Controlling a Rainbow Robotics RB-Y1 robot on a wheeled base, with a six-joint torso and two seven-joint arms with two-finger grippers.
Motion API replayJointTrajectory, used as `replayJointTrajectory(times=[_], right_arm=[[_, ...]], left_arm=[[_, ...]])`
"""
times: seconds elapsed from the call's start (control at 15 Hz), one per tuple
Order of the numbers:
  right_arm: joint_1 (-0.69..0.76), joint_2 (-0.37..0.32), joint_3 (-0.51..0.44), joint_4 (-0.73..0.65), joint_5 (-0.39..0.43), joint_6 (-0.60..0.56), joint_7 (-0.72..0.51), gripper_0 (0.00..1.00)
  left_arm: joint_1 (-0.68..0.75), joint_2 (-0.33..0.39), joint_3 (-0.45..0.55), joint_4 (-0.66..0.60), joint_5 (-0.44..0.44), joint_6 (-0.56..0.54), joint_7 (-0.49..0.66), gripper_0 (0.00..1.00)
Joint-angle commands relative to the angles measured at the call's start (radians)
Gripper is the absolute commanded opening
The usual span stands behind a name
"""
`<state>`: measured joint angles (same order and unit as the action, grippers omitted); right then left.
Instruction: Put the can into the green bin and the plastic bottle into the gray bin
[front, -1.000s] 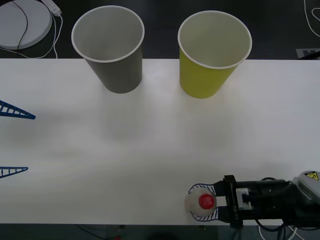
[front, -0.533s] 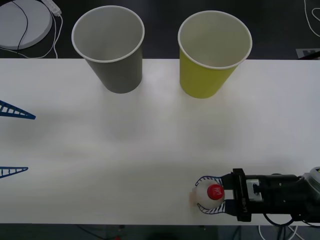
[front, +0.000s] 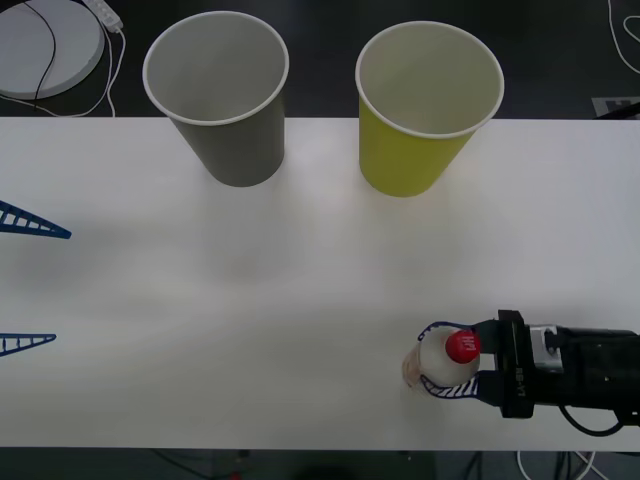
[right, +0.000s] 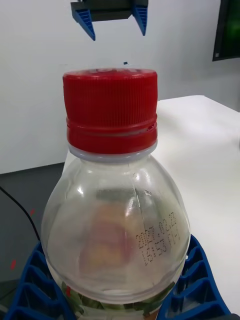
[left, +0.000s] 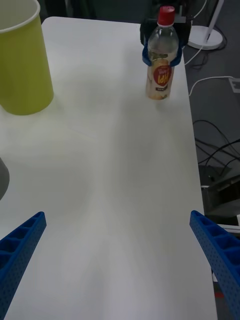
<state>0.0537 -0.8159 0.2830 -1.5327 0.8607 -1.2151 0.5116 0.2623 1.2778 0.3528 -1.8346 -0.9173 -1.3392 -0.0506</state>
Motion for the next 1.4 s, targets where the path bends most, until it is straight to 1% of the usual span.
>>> replayJointTrajectory(times=[0.07,0.2,0.27,0.67,0.87,1.0,1.2,1.33,1.4], right_arm=[[0.021,-0.014,-0.061,-0.035,0.000,0.000,-0.042,0.00],[0.035,-0.020,-0.099,-0.050,0.000,0.002,-0.059,0.00],[0.043,-0.028,-0.117,-0.063,0.001,0.003,-0.102,0.00],[0.101,-0.048,-0.214,-0.187,0.004,0.043,-0.235,0.00],[0.169,-0.083,-0.252,-0.322,0.006,0.154,-0.274,0.00],[0.207,-0.108,-0.269,-0.408,0.008,0.209,-0.341,0.00],[0.273,-0.134,-0.318,-0.581,0.077,0.331,-0.486,0.00],[0.302,-0.144,-0.347,-0.699,0.153,0.416,-0.621,0.00],[0.304,-0.147,-0.357,-0.738,0.189,0.437,-0.680,0.00]], left_arm=[[0.000,0.000,0.000,0.000,0.000,0.000,0.000,1.00],[0.000,0.000,0.000,0.000,0.000,0.000,0.000,1.00],[0.000,0.000,0.000,0.000,0.000,0.000,0.000,1.00],[0.000,0.000,0.000,0.000,0.000,0.000,0.000,1.00],[0.000,0.000,0.000,0.000,0.000,0.000,0.000,1.00],[0.000,0.000,0.000,0.000,0.000,0.000,0.000,1.00],[0.000,0.000,0.000,0.000,0.000,0.000,0.000,1.00],[0.000,0.000,0.000,0.000,0.000,0.000,0.000,1.00],[0.000,0.000,0.000,0.000,0.000,0.000,0.000,1.00]])
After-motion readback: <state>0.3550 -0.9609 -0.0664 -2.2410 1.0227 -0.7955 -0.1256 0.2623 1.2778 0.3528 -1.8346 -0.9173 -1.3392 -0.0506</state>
